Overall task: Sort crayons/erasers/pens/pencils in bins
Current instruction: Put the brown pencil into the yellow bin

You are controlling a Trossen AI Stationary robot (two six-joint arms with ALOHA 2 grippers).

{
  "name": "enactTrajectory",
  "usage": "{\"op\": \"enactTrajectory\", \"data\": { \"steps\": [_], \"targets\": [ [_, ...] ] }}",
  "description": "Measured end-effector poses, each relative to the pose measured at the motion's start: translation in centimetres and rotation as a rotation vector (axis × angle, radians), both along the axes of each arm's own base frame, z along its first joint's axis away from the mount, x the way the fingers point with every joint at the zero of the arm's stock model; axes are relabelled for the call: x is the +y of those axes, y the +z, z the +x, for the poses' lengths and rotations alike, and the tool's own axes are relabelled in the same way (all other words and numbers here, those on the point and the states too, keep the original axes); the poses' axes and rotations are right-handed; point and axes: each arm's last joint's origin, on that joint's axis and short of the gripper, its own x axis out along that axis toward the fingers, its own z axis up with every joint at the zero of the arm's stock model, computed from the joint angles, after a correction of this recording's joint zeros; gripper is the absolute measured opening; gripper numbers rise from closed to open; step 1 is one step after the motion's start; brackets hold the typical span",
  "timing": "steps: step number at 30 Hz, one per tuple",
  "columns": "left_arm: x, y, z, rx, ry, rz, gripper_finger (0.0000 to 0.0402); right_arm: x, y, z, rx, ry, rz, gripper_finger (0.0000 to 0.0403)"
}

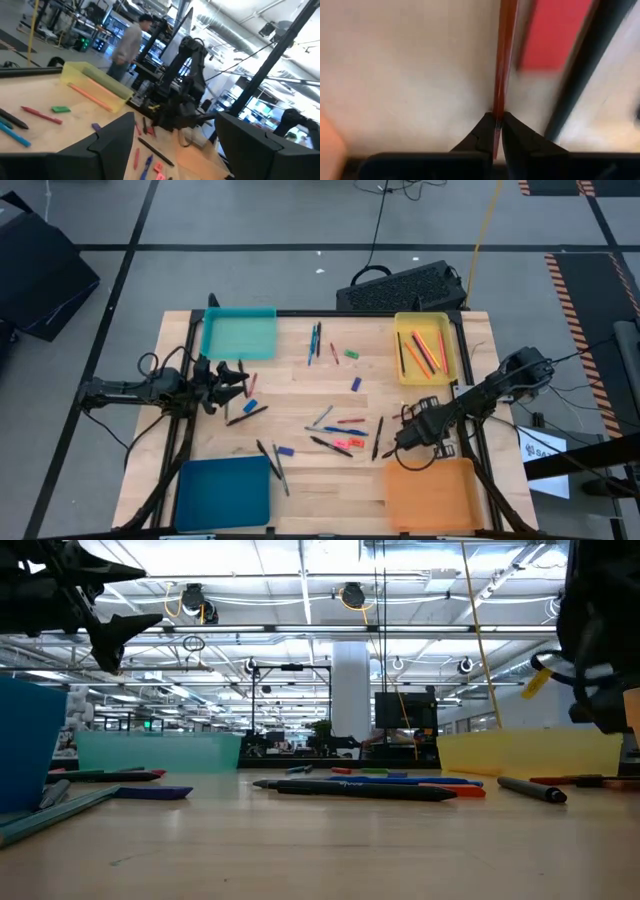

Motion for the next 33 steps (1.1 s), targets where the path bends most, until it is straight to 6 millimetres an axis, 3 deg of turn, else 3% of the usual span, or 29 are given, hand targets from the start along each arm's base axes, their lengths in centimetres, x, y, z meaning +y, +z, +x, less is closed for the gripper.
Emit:
{"op": "enactTrajectory", "data": {
  "steps": [7,10,13,17,22,25,29,33],
  "targets": [
    [0.1,0.0,0.0,-0.002,0.037,0.024,0.0278,0.6,5.7,2.6,-0.225,-0.031,0.141,0.0017],
    [0.1,0.1,0.0,-0.003,0.053,0.021,0.0278,-0.4,8.6,3.8,-0.317,-0.14,0.127,0.0017],
    [0.2,0.1,0.0,-0.002,0.081,0.017,0.0278,-3.2,11.2,4.8,-0.416,-0.297,-0.003,0.0017],
    [0.4,0.1,-0.1,-0.004,0.129,0.007,0.0278,-9.1,13.0,5.1,-0.422,-0.517,-0.161,0.0017],
    [0.5,0.2,-0.1,-0.012,0.163,-0.002,0.0278,-17.7,12.2,3.2,-0.337,-0.845,-0.255,0.0016],
    [0.5,0.1,0.1,-0.003,0.173,-0.014,0.0278,-21.6,11.0,1.4,-0.283,-0.998,-0.284,0.0015],
    [0.5,0.0,0.7,0.058,0.184,-0.018,0.0278,-24.9,8.9,0.0,-0.246,-1.129,-0.268,0.0015],
    [0.5,0.5,1.6,0.145,0.203,0.0,0.0278,-26.4,6.6,-0.3,-0.193,-1.161,-0.258,0.0022]
  ]
}}
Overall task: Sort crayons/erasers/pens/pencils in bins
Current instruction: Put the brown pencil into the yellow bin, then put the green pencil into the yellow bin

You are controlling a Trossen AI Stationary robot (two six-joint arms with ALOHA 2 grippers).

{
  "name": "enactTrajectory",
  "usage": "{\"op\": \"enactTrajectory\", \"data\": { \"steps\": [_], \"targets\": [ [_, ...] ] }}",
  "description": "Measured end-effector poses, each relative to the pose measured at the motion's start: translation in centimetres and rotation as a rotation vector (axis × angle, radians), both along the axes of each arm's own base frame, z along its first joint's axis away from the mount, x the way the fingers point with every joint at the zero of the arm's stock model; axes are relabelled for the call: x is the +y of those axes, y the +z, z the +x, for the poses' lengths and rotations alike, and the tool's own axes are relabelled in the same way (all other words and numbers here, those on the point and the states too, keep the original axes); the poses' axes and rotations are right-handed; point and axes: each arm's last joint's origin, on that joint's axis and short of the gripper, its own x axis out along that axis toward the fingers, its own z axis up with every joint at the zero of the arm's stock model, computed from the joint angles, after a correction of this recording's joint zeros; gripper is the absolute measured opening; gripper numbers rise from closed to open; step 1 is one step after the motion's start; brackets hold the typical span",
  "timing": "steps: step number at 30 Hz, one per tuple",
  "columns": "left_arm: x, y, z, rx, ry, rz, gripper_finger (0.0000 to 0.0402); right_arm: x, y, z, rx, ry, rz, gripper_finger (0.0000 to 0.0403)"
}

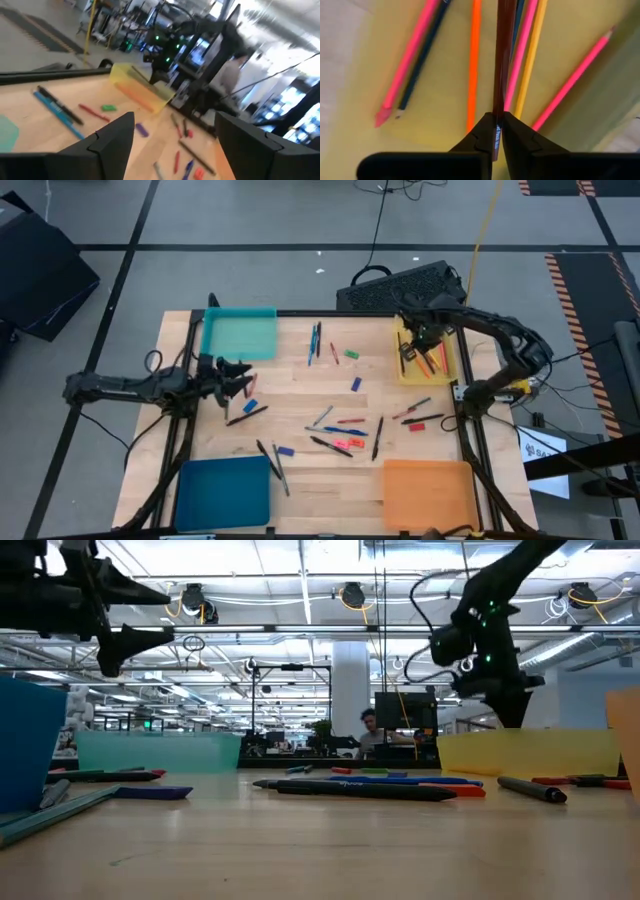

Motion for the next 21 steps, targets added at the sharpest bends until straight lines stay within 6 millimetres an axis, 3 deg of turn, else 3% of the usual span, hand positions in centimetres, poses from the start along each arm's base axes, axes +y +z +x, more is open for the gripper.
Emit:
{"op": "enactTrajectory", "data": {
  "steps": [5,10,16,21],
  "targets": [
    [-0.1,0.8,1.5,0.2,0.0,0.017,0.0278,-0.3,-2.0,0.0,0.014,-0.001,0.018,0.0039],
    [-0.1,1.9,3.0,0.458,-0.001,0.028,0.0278,-0.2,-1.8,-0.1,-0.004,0.003,0.0,0.0081],
    [-0.1,4.0,4.6,0.738,0.055,-0.098,0.0278,1.4,0.9,-0.1,-0.081,0.068,-0.083,0.0141],
    [-0.5,3.7,5.3,1.022,0.043,-0.2,0.0278,5.1,4.9,0.2,-0.232,0.202,-0.212,0.0154]
  ]
}}
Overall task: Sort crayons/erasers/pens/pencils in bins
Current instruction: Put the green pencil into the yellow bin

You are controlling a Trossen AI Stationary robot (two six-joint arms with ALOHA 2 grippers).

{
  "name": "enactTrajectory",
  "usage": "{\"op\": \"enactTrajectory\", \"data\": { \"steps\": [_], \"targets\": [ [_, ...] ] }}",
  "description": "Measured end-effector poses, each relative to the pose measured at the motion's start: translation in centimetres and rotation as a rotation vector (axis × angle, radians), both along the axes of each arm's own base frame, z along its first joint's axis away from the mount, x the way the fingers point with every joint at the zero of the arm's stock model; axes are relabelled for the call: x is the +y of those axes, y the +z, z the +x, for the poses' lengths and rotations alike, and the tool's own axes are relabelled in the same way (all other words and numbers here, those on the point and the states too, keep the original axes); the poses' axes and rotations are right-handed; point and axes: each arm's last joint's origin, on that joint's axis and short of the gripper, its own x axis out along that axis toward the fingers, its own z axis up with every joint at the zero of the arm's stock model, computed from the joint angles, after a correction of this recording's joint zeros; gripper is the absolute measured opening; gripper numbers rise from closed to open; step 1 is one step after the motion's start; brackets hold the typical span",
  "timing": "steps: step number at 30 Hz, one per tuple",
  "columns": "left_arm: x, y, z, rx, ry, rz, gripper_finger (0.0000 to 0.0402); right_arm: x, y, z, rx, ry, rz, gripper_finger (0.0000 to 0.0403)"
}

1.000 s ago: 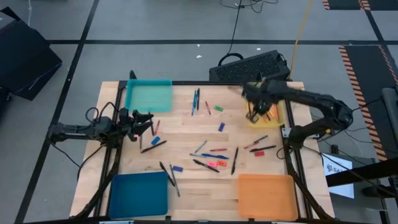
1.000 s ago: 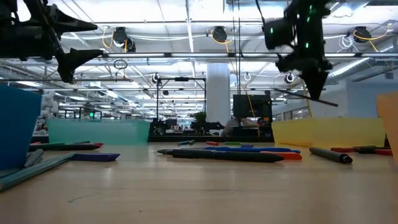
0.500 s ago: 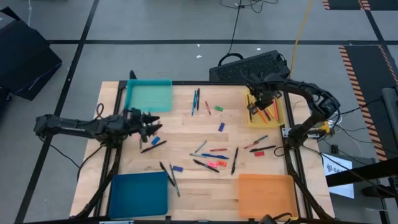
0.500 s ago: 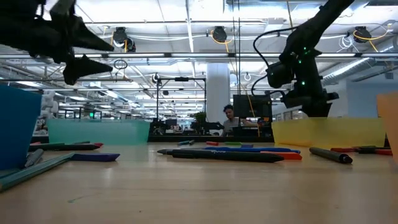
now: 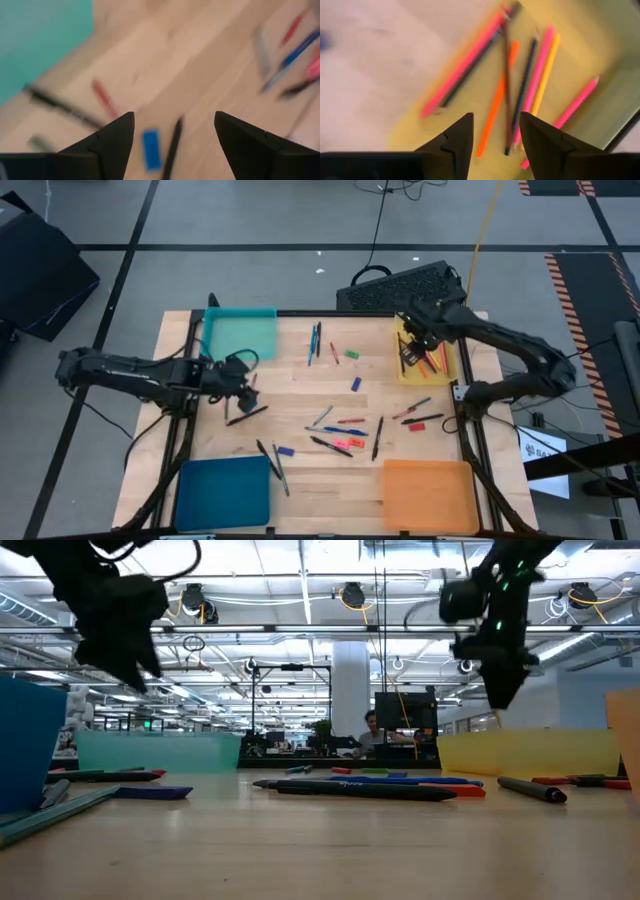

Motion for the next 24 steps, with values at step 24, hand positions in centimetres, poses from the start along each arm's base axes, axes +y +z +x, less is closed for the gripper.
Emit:
{"op": "enactTrajectory", "data": {
  "steps": [24],
  "targets": [
    [6.8,-6.4,-0.2,0.563,0.631,-0.249,0.0228,11.2,6.5,2.2,-0.652,0.324,-0.04,0.0126]
  ]
}}
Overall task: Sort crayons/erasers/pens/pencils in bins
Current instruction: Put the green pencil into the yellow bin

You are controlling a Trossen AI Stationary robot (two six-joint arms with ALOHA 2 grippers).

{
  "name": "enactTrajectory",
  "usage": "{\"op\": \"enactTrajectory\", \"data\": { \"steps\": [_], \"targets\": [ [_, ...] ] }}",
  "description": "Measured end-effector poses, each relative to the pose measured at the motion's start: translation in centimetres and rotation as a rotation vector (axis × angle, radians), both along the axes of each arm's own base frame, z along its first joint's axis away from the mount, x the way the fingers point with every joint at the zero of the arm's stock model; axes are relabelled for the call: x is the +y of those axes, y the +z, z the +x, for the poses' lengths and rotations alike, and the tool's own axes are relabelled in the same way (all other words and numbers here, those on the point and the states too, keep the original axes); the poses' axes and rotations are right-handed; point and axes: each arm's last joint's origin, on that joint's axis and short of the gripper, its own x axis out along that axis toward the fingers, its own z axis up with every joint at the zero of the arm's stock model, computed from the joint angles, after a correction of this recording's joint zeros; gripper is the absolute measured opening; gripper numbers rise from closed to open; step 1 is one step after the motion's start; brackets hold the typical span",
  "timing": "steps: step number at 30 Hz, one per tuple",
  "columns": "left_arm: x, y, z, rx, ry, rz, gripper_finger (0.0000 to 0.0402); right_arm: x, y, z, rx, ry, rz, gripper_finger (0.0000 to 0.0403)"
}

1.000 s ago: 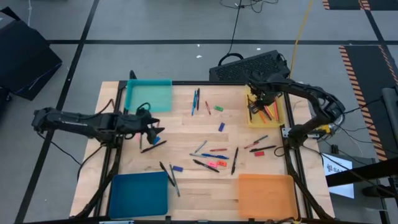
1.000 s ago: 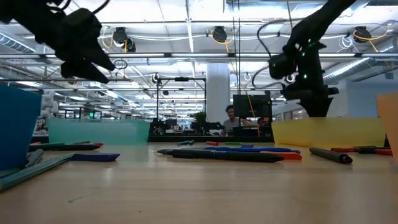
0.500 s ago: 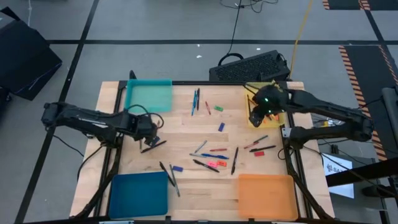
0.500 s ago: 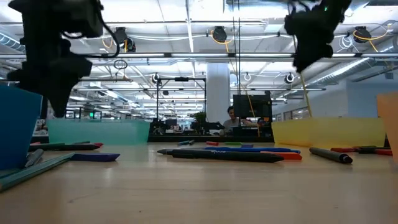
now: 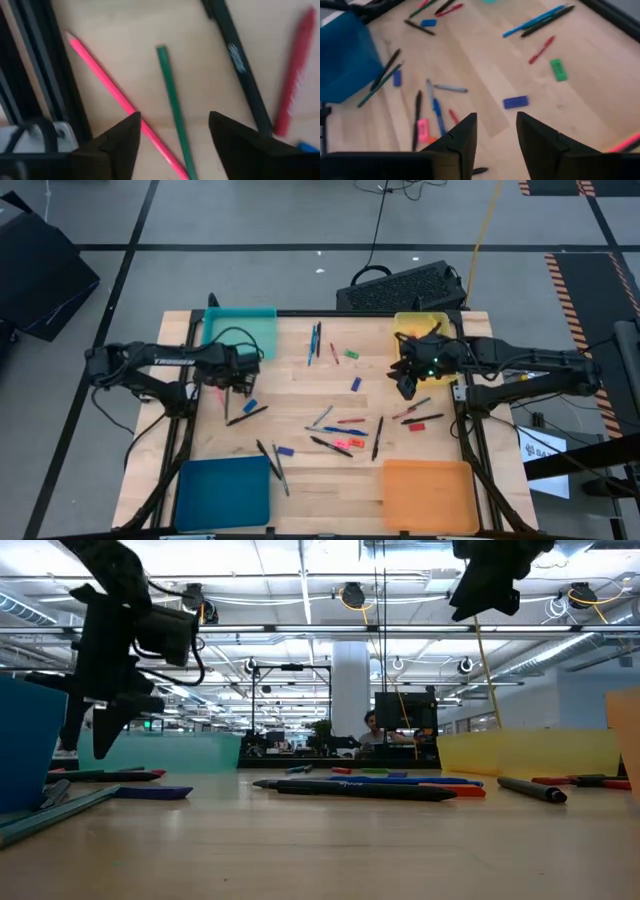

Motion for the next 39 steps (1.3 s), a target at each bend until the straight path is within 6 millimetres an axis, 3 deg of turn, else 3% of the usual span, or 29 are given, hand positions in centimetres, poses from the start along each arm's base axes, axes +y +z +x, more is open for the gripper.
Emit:
{"op": "enactTrajectory", "data": {
  "steps": [7,13,19,27,34,39],
  "targets": [
    [1.7,-2.3,-1.4,-0.05,0.066,-0.035,0.0144,1.8,0.2,0.3,-0.042,0.047,0.051,0.0107],
    [1.6,-3.3,-2.0,-0.088,0.091,-0.062,0.0123,2.9,0.2,0.3,-0.046,0.051,0.054,0.0104],
    [1.1,-3.3,-1.6,-0.098,0.116,-0.06,0.0107,3.1,0.3,0.3,-0.049,0.036,0.04,0.0104],
    [0.7,-3.3,-1.4,-0.113,0.16,-0.071,0.0015,3.1,0.3,0.3,-0.059,0.031,0.05,0.0104],
    [0.2,-3.0,-1.1,-0.111,0.151,-0.07,0.0024,3.1,0.6,0.5,-0.087,0.061,0.022,0.0104],
    [-0.7,-0.9,-0.1,-0.216,0.105,-0.159,0.0007,3.1,0.7,0.6,-0.095,0.104,-0.022,0.0104]
  ]
}}
